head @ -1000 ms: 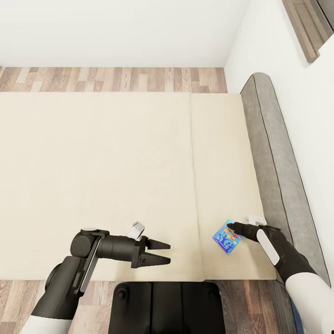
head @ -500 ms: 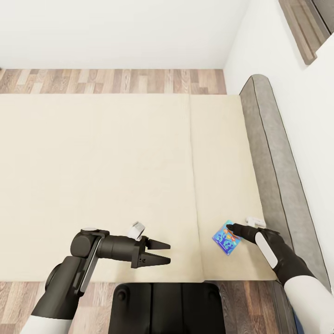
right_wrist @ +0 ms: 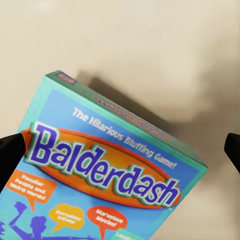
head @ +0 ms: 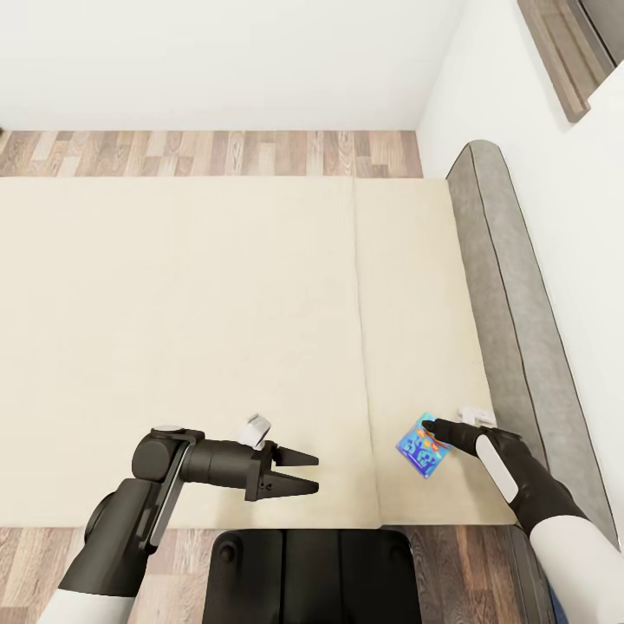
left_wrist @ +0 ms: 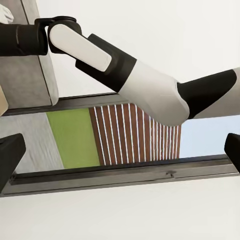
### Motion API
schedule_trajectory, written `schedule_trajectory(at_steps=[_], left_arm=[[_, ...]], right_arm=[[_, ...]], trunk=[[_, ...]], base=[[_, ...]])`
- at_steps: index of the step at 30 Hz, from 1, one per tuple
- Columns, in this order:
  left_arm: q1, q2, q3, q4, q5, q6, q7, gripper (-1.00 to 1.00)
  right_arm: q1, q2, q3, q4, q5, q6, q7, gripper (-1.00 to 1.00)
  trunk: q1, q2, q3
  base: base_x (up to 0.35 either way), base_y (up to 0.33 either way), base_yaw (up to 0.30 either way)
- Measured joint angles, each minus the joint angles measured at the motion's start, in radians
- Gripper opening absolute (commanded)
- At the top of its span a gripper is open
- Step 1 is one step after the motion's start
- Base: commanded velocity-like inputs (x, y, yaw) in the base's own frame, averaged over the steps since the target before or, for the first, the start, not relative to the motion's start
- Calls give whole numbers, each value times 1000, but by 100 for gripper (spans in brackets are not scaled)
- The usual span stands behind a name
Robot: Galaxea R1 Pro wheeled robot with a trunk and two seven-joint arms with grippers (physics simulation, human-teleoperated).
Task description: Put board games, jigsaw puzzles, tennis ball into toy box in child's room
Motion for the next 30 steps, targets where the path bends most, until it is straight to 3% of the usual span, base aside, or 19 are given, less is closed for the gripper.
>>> schedule_trajectory(at_steps=[14,30], left_arm=[[0,0,0,0,0,0,1,100],[0,0,0,0,0,0,1,100]], right_arm=[[1,3,3,40,-26,1,3,100],[1,7,3,48,-8,0,4,100]], trunk=[[0,0,14],[0,0,30]], base=[[0,0,0],[0,0,0]])
